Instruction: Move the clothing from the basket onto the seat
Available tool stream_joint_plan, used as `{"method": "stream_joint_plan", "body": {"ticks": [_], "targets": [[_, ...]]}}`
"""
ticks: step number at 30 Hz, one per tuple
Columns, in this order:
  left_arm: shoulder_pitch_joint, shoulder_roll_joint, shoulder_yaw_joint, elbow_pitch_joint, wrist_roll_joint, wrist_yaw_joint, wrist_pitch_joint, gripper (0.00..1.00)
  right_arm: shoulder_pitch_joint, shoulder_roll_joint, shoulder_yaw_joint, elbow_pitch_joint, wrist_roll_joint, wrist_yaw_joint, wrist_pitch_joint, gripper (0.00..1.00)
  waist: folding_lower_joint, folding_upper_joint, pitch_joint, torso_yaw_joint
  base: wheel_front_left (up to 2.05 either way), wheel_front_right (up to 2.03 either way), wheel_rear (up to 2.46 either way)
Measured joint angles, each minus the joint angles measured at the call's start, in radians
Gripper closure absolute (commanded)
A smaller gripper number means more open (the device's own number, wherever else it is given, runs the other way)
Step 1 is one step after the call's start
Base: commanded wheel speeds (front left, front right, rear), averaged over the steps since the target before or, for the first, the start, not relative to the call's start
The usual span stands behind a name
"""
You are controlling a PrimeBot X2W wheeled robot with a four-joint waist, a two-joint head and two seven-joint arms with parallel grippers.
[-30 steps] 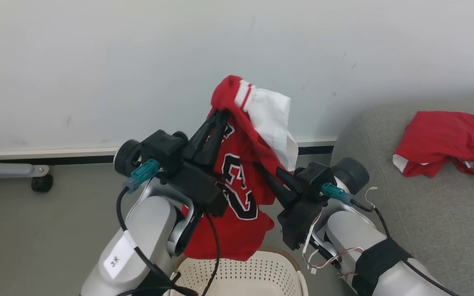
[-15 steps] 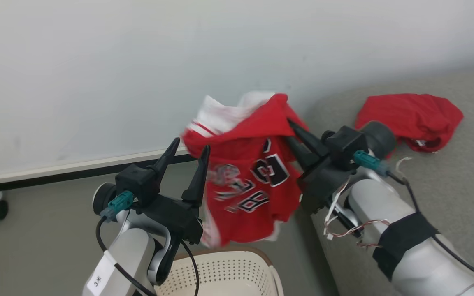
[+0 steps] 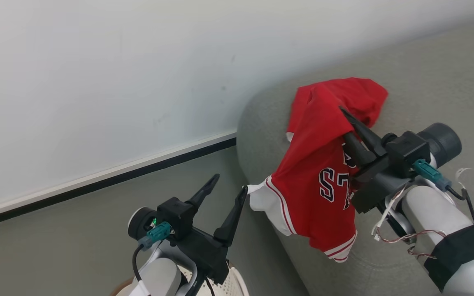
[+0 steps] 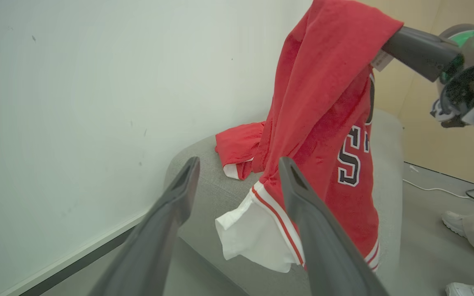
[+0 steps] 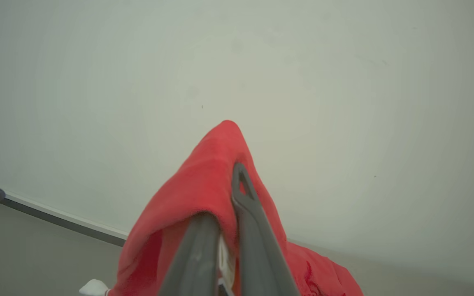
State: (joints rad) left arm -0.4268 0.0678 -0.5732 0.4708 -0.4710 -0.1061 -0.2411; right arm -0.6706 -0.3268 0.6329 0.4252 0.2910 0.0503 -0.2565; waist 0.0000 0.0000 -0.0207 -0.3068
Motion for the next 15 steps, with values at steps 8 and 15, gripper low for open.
{"method": "stream_joint_plan", "body": {"ticks": [8, 15], "targets": [[0.040, 0.000, -0.018, -0.041, 0.005, -0.001, -0.002, 0.00, -0.001, -0.031, -0.013, -0.083, 0.000, -0.005, 0.023, 1.00, 0.0000, 0.0000, 0.006, -0.111, 0.00, 0.00, 0.00], [0.033, 0.000, -0.025, -0.069, 0.037, 0.000, -0.003, 0.00, -0.151, -0.048, -0.063, -0.034, 0.020, 0.019, 0.069, 1.00, 0.0000, 0.0000, 0.060, -0.190, 0.00, 0.00, 0.00]]}}
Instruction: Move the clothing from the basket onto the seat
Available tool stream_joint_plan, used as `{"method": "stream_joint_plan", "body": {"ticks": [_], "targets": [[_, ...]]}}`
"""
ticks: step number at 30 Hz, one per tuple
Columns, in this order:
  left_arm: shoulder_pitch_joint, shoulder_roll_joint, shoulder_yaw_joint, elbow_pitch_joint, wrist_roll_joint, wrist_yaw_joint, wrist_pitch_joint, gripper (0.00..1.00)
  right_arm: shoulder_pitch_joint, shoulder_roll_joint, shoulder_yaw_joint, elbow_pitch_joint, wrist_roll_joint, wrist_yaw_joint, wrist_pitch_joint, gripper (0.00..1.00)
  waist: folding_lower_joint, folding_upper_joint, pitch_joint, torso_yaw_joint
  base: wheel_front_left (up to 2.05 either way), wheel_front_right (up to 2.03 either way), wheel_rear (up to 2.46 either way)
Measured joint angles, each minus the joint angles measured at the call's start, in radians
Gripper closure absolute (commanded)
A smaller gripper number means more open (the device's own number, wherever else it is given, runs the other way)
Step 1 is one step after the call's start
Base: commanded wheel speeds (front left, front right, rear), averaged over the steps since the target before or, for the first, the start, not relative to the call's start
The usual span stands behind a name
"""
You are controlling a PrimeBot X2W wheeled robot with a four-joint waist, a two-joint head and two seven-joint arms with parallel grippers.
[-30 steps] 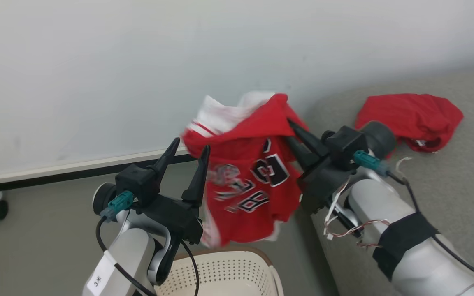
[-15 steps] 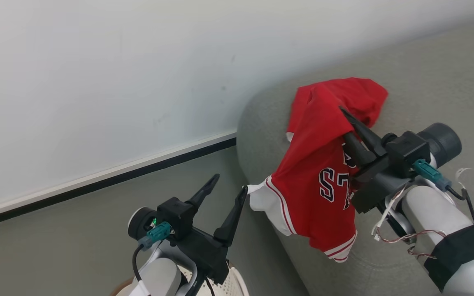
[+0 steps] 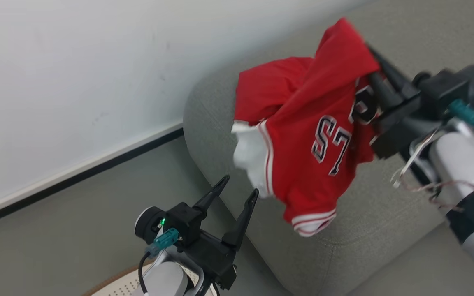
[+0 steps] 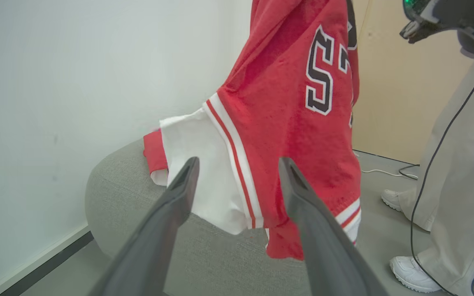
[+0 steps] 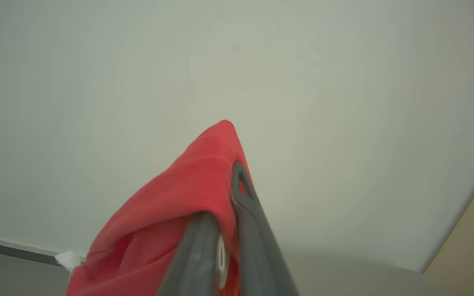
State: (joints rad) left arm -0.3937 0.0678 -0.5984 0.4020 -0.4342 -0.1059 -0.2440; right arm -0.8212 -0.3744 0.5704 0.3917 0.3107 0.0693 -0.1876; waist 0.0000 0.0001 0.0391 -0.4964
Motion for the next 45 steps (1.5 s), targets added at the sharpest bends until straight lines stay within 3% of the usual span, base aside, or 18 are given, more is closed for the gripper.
{"method": "stream_joint_plan", "body": {"ticks": [6, 14, 22, 32, 40, 45], "targets": [[-0.038, 0.008, -0.003, -0.042, 0.023, 0.002, 0.000, 0.00, -0.180, -0.055, -0.079, 0.077, 0.019, 0.010, 0.054, 1.00, 0.0001, 0.0000, 0.069, -0.001, 0.00, 0.00, 0.00], [-0.092, 0.069, 0.004, -0.108, 0.065, 0.009, 0.020, 0.00, -0.419, -0.146, -0.167, 0.166, 0.015, 0.008, 0.109, 1.00, 0.0002, 0.0001, 0.169, 0.061, 0.00, 0.00, 0.00], [-0.158, 0.092, 0.007, -0.180, 0.087, 0.009, 0.049, 0.00, -0.483, -0.199, -0.234, 0.245, 0.030, -0.026, 0.135, 1.00, 0.0002, 0.0001, 0.263, 0.122, 0.00, 0.00, 0.00], [-0.239, 0.109, -0.008, -0.258, 0.131, 0.009, 0.103, 0.00, -0.352, -0.096, -0.247, 0.373, 0.101, -0.062, 0.121, 1.00, 0.0003, 0.0001, 0.411, 0.178, 0.00, 0.00, 0.00], [-0.287, 0.146, -0.015, -0.285, 0.154, 0.008, 0.133, 0.00, -0.337, 0.018, -0.221, 0.454, 0.121, -0.061, 0.071, 1.00, 0.0003, 0.0002, 0.525, 0.195, 0.00, 0.00, 0.00], [-0.289, 0.160, -0.015, -0.269, 0.154, 0.001, 0.136, 0.00, -0.337, 0.035, -0.206, 0.522, 0.120, -0.055, 0.044, 1.00, 0.0002, 0.0002, 0.566, 0.192, 0.00, 0.00, 0.00]]}}
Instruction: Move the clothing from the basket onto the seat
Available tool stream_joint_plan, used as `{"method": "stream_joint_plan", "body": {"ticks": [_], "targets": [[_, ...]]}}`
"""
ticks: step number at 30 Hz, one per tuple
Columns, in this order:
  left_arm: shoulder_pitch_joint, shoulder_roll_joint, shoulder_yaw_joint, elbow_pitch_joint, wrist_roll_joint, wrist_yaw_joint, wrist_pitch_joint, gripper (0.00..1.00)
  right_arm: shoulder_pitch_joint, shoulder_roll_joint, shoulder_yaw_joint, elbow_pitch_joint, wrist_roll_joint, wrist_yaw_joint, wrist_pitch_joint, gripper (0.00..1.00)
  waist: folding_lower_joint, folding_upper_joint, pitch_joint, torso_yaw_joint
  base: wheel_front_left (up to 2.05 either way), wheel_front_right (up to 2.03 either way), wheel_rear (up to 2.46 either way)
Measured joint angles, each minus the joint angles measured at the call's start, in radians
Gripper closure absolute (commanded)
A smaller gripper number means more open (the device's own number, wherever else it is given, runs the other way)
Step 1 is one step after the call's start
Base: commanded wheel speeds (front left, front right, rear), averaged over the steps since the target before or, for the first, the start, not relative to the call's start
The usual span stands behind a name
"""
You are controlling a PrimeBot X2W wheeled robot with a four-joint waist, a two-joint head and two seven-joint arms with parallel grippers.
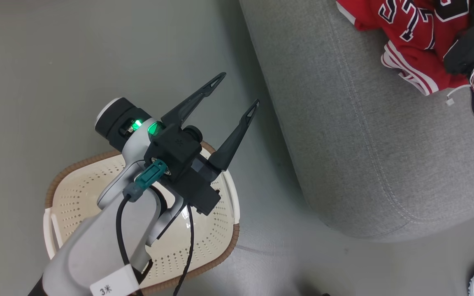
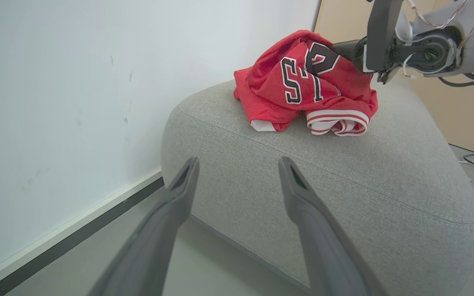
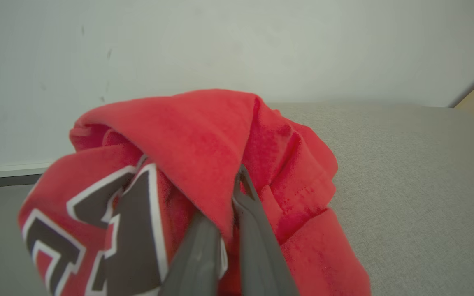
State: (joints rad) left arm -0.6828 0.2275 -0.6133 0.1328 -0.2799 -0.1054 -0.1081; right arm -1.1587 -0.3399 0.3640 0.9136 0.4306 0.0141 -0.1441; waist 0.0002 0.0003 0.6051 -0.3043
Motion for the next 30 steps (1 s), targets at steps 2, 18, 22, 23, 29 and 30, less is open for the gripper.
{"method": "stream_joint_plan", "body": {"ticks": [2, 18, 22, 23, 29, 30], "targets": [[0.000, 0.001, -0.001, 0.009, 0.000, 0.000, 0.000, 0.00, 0.000, 0.001, 0.003, 0.020, -0.002, 0.004, -0.014, 1.00, 0.0000, 0.0000, 0.003, -0.006, 0.00, 0.00, 0.00], [0.043, 0.004, 0.025, 0.085, -0.019, 0.010, -0.046, 0.00, 0.030, 0.026, 0.055, 0.080, -0.047, 0.058, -0.095, 0.00, -0.0003, -0.0003, -0.081, -0.051, 0.00, 0.00, 0.00], [0.057, -0.018, 0.040, 0.116, -0.037, 0.019, -0.075, 0.00, 0.067, 0.043, 0.066, 0.073, -0.053, 0.063, -0.104, 0.00, -0.0003, -0.0002, -0.121, -0.058, 0.00, 0.00, 0.00], [0.058, -0.023, 0.046, 0.126, -0.039, 0.026, -0.080, 0.00, 0.076, 0.049, 0.066, 0.071, -0.053, 0.065, -0.104, 0.00, -0.0004, -0.0002, -0.133, -0.058, 0.00, 0.00, 0.00], [0.092, -0.038, 0.092, 0.180, -0.066, 0.063, -0.104, 0.00, 0.148, 0.082, 0.067, 0.044, -0.040, 0.074, -0.105, 0.00, -0.0004, -0.0003, -0.206, -0.052, 0.00, 0.00, 0.00], [0.100, -0.039, 0.099, 0.189, -0.075, 0.071, -0.107, 0.00, 0.161, 0.084, 0.068, 0.036, -0.040, 0.074, -0.105, 0.00, -0.0004, -0.0003, -0.219, -0.049, 0.00, 0.00, 0.00]]}}
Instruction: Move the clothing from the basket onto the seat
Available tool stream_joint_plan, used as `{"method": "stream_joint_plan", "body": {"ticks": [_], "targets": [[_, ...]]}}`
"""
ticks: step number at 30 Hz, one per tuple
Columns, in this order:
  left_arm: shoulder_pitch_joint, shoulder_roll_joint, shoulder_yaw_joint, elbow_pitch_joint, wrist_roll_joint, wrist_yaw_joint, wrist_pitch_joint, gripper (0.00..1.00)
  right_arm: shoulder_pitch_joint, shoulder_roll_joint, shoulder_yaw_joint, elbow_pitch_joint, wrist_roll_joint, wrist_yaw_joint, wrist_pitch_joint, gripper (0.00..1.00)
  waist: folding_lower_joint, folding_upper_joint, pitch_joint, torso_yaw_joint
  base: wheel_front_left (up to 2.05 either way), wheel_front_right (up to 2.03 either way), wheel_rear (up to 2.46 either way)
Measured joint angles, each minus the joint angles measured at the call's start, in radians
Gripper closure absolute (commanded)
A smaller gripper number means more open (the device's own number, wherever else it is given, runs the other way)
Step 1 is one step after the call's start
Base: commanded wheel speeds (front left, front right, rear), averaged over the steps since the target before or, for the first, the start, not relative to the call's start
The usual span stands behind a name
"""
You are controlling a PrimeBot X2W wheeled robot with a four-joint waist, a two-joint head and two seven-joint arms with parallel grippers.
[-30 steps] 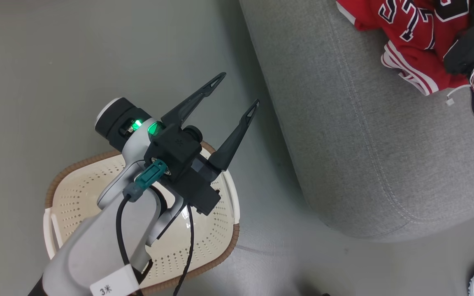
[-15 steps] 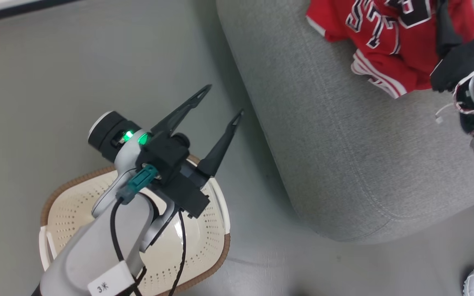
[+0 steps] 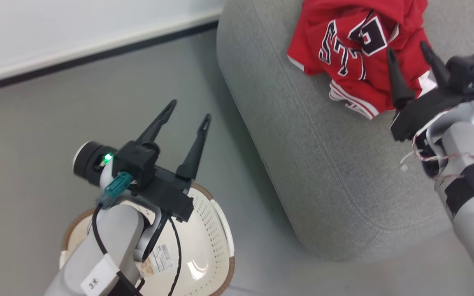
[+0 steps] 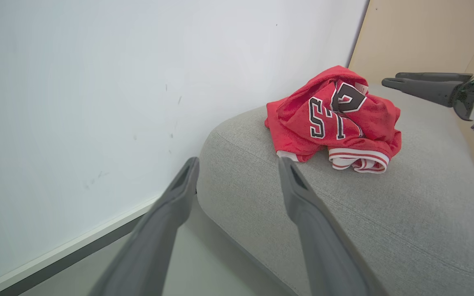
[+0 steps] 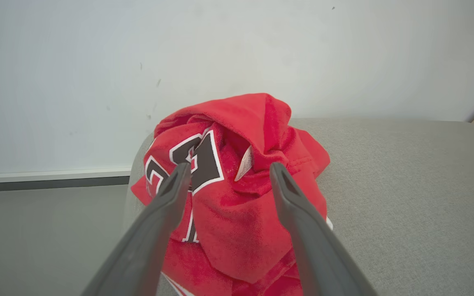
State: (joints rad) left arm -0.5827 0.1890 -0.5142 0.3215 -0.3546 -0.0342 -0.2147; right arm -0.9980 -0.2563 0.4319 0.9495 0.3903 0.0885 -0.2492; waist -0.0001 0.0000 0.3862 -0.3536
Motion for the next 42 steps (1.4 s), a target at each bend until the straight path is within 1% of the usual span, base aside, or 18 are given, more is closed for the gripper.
{"method": "stream_joint_plan", "body": {"ticks": [3, 5, 10, 11, 12, 13, 15, 22, 28, 30, 32, 34, 36, 38, 42], "targets": [[0.022, -0.004, 0.025, 0.024, -0.016, 0.015, -0.008, 0.00, 0.043, 0.002, 0.003, -0.020, 0.000, 0.001, 0.000, 0.00, 0.0000, -0.0001, -0.038, 0.013, 0.00, 0.00, 0.00], [0.044, -0.005, 0.038, 0.037, -0.024, 0.027, -0.013, 0.00, 0.078, 0.005, 0.006, -0.034, 0.000, 0.008, 0.000, 0.00, -0.0001, 0.0000, -0.063, 0.025, 0.00, 0.00, 0.00], [0.121, -0.003, 0.070, 0.061, -0.044, 0.054, -0.020, 0.00, 0.166, 0.005, 0.006, -0.090, 0.000, 0.008, 0.000, 0.00, -0.0001, -0.0001, -0.122, 0.067, 0.00, 0.00, 0.00], [0.136, -0.003, 0.078, 0.063, -0.055, 0.062, -0.024, 0.00, 0.185, 0.004, 0.003, -0.104, 0.000, 0.008, 0.000, 0.00, -0.0001, -0.0001, -0.133, 0.078, 0.00, 0.00, 0.00], [0.189, -0.003, 0.100, 0.068, -0.070, 0.079, -0.028, 0.00, 0.272, 0.004, 0.001, -0.152, 0.000, 0.006, 0.000, 0.00, -0.0001, -0.0001, -0.175, 0.124, 0.00, 0.00, 0.00], [0.238, -0.003, 0.119, 0.066, -0.081, 0.089, -0.029, 0.00, 0.336, 0.006, -0.011, -0.195, 0.000, -0.009, 0.000, 0.00, -0.0001, -0.0001, -0.206, 0.161, 0.00, 0.00, 0.00], [0.273, -0.002, 0.132, 0.065, -0.086, 0.098, -0.030, 0.00, 0.375, 0.006, -0.010, -0.228, -0.002, -0.020, 0.000, 0.00, -0.0001, -0.0001, -0.227, 0.185, 0.00, 0.00, 0.00], [0.405, 0.008, 0.193, 0.032, -0.103, 0.123, -0.035, 0.00, 0.513, 0.031, -0.019, -0.344, -0.005, -0.073, 0.000, 0.00, 0.0000, -0.0001, -0.305, 0.258, 0.00, 0.00, 0.00], [0.516, 0.012, 0.227, -0.027, -0.112, 0.131, -0.035, 0.00, 0.644, 0.041, -0.029, -0.452, -0.014, -0.118, 0.000, 0.00, 0.0000, -0.0001, -0.364, 0.310, 0.00, 0.00, 0.00], [0.550, 0.013, 0.247, -0.061, -0.112, 0.139, -0.035, 0.00, 0.684, 0.045, -0.027, -0.494, -0.019, -0.134, 0.000, 0.00, 0.0000, -0.0001, -0.380, 0.325, 0.00, 0.00, 0.00], [0.569, 0.015, 0.258, -0.076, -0.111, 0.140, -0.035, 0.00, 0.703, 0.047, -0.026, -0.514, -0.024, -0.138, 0.000, 0.00, 0.0000, -0.0002, -0.386, 0.331, 0.00, 0.00, 0.00], [0.597, 0.017, 0.269, -0.090, -0.109, 0.141, -0.035, 0.00, 0.739, 0.049, -0.028, -0.549, -0.027, -0.154, 0.000, 0.00, 0.0000, -0.0002, -0.397, 0.343, 0.00, 0.00, 0.00], [0.619, 0.016, 0.279, -0.114, -0.101, 0.142, -0.035, 0.00, 0.774, 0.049, -0.030, -0.579, -0.031, -0.160, 0.000, 0.00, 0.0000, -0.0002, -0.405, 0.352, 0.00, 0.00, 0.00], [0.633, 0.016, 0.287, -0.136, -0.085, 0.149, -0.035, 0.00, 0.808, 0.049, -0.037, -0.612, -0.032, -0.169, 0.000, 0.00, 0.0000, -0.0002, -0.410, 0.359, 0.00, 0.00, 0.00], [0.639, 0.013, 0.309, -0.161, -0.079, 0.149, -0.035, 0.00, 0.872, 0.046, -0.060, -0.674, -0.039, -0.186, 0.000, 0.00, 0.0001, -0.0002, -0.414, 0.364, 0.00, 0.00, 0.00]]}}
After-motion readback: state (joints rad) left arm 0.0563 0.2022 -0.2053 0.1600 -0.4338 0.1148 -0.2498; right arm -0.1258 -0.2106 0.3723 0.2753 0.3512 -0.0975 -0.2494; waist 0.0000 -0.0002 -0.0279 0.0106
